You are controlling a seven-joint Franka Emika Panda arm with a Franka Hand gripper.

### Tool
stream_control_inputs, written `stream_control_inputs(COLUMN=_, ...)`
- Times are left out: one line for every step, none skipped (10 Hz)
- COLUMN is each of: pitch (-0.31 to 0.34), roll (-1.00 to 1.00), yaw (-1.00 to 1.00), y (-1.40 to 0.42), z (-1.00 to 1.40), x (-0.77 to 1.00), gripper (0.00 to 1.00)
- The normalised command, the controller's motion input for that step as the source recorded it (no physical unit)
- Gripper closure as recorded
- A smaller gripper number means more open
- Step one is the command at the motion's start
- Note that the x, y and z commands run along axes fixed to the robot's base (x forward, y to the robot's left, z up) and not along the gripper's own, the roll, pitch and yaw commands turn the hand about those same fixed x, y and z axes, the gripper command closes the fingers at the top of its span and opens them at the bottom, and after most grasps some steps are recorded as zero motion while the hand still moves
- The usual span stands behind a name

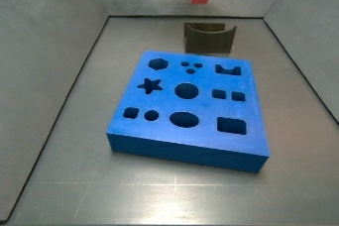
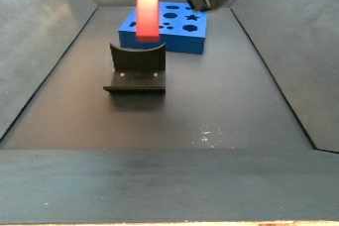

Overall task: Pick up the rectangle object. Move up. Place the rectangle object on the fixture. Regrasp the rectangle object. Move to above the board. Insert the rectangle object.
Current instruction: Place the rectangle object on the fixture.

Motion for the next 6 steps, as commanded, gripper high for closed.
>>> stream_control_inputs(pitch=0.3, roll=-1.0, yaw=-0.15, y=0.15, z=-1.0, x=0.29, gripper=1.0)
stream_control_inputs(pitch=0.273, roll=-0.91, yaw=-0.2, y=0.14, z=-1.0, x=0.32, gripper=1.0)
stream_control_inputs(pitch=0.207, roll=-0.72, yaw=-0.25, y=0.14, z=-1.0, x=0.36, gripper=1.0)
stream_control_inputs(pitch=0.152, roll=-0.57, yaw=-0.27, y=0.14, z=-1.0, x=0.39, gripper=1.0)
stream_control_inputs(pitch=0.09, roll=-0.38, yaw=-0.27, y=0.15, z=-1.0, x=0.43, gripper=1.0)
stream_control_inputs(pitch=0.044, roll=-0.26, yaw=-0.25, y=0.14, z=-1.0, x=0.48, gripper=1.0)
